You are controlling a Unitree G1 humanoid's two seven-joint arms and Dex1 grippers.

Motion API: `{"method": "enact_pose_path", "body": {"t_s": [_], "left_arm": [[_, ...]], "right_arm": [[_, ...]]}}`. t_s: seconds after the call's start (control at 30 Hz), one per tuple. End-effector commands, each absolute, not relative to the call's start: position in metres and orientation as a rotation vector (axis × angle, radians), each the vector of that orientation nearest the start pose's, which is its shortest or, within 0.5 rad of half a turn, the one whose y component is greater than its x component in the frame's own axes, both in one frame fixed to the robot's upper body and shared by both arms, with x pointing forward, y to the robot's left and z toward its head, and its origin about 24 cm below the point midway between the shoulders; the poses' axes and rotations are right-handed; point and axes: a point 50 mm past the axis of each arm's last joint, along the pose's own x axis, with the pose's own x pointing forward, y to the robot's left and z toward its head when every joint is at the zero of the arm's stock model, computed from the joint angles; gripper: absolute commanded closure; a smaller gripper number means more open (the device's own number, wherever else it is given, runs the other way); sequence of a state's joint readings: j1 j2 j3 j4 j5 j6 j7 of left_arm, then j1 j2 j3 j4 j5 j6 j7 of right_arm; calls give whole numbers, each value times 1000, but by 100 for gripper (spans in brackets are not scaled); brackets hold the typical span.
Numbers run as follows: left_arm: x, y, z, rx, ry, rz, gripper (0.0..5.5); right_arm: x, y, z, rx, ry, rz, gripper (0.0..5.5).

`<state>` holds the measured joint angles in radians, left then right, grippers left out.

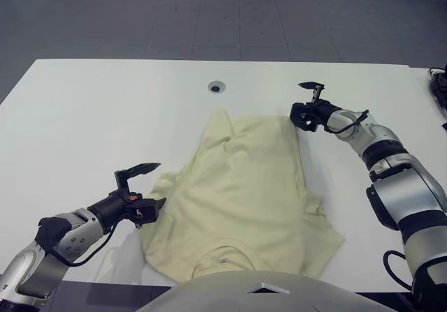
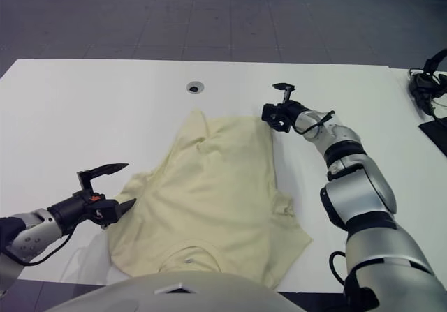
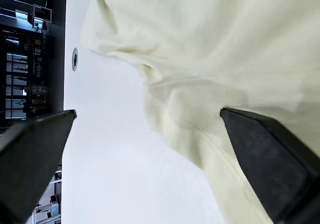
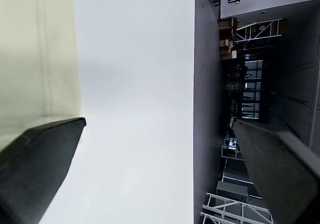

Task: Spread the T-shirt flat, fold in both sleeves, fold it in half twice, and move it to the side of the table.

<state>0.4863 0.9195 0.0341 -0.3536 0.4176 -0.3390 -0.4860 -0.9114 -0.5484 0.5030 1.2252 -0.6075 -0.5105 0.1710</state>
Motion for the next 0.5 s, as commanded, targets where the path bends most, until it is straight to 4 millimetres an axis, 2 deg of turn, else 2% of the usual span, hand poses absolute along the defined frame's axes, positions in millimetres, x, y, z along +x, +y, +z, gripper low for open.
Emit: {"method": "enact_pose_path", "body": {"t_s": [0.03, 0.17, 0.27, 0.37, 0.5], "left_arm": [[124, 251, 39, 1244, 404, -968, 13], [119, 248, 39, 1212, 405, -988, 13], [113, 244, 39, 1183, 412, -1008, 13], [107, 243, 37, 1170, 430, -1022, 13], [108, 242, 39, 1159, 409, -987, 13]], "right_arm": [[372, -213, 79, -1356, 99, 601, 10], [365, -212, 66, -1326, 135, 662, 10], [364, -212, 63, -1319, 138, 663, 10], [367, -210, 75, -1285, 70, 629, 10], [371, -203, 93, -1291, -22, 646, 10]]}}
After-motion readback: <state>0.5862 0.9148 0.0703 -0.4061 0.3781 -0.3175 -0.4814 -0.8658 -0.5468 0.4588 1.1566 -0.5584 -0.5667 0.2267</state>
